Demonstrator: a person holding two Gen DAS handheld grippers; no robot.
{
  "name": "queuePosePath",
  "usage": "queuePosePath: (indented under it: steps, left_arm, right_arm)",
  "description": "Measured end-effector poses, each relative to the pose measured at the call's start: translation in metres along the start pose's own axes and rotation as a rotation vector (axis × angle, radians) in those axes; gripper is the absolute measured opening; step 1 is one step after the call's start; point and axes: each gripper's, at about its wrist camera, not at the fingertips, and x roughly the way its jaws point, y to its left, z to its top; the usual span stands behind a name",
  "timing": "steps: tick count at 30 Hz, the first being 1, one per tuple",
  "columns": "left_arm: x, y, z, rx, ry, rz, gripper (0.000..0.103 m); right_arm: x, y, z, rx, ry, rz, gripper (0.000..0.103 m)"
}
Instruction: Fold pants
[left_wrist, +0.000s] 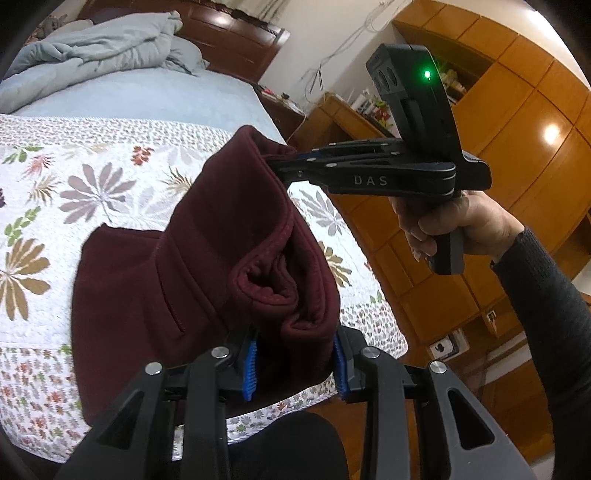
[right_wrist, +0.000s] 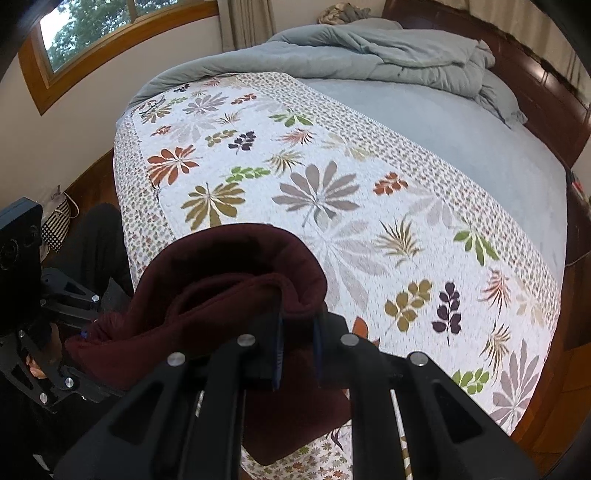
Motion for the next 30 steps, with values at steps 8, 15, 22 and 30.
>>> queuePosePath:
  steps: [8,15,22,30]
  left_arm:
    - [0.045,-0.009,-0.011,0.021,0.064,0.013,0.031]
    - [0.086,-0.011,-0.027,0.033,0.135,0.033,0.032]
    - [0.113,-0.008,-0.038,0.055,0.181,0.054,0.033]
    - [0.125,0.008,-0.046,0.011,0.214,-0.049,0.051]
  right_arm:
    - [0.021,-0.022,-0.04,0.016,0.02,-0.008,0.013]
    - [0.043,-0.042,-0.077,0.053,0.04,0.003,0.013]
    - [0.059,-0.056,-0.11,0.106,0.044,0.027,0.015]
    - [0.07,-0.092,-0.167,0.495,0.054,0.064,0.069]
